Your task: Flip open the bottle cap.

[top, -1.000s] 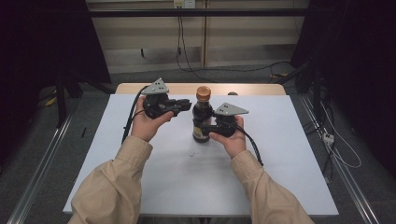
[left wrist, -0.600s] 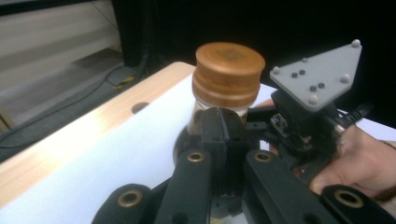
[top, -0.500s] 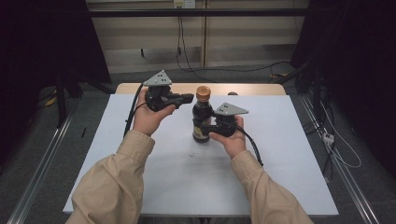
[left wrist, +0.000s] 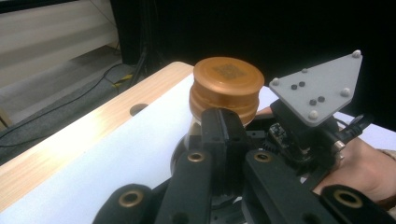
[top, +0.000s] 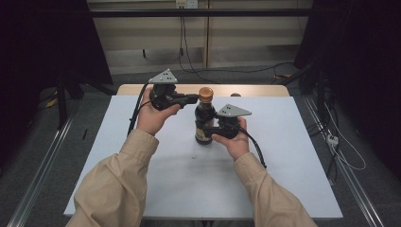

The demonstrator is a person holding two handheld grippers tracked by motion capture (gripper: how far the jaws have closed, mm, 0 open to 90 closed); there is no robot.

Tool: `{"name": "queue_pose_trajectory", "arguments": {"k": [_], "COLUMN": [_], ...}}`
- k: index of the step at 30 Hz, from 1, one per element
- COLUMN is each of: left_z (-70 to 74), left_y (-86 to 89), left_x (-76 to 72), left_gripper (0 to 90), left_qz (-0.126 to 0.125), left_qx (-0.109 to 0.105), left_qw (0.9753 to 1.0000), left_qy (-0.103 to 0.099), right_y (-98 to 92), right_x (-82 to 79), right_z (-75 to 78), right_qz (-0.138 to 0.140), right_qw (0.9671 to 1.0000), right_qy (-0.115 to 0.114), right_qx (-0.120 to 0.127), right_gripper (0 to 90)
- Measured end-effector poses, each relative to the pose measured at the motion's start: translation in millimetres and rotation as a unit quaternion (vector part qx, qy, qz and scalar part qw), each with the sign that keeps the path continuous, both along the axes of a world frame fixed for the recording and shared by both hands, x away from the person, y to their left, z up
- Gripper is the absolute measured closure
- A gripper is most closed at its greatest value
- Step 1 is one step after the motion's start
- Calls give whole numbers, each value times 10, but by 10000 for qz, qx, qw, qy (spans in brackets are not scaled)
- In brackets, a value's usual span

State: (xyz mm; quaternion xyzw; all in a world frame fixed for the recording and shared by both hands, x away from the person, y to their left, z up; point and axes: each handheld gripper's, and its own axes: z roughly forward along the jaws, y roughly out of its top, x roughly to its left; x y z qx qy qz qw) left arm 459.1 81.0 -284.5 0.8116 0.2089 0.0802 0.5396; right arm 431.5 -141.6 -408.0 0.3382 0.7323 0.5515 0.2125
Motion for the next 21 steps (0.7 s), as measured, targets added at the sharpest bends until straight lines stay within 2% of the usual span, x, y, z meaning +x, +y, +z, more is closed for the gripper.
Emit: {"name": "queue_pose_trajectory", "arguments": {"k": [4,7,13,21], "left_z": [36,64,59,81], "left_y": [-26,-40,-31,-69], "left_x": [-1,-2,32,49], "left_gripper": [900,900,900,900], "left_qz": [-61,-44,73,18], "left_qx": [5,125,78,149], "left_qw": [10000,9999,9999,9999], "left_qy": [14,12,40,52], "right_y": [-7,-9,-3,-22], "right_x": [2,2,-3,3], "right_z": [-3,-4,-7,-9], "right_qz": [11,-2,12,29], "right_qw": [10000,10000,10000,10000], "right_qy": [-6,0,-15,3], "right_qx": [7,6,-12,-5], "right_gripper": [308,309,310,310]}}
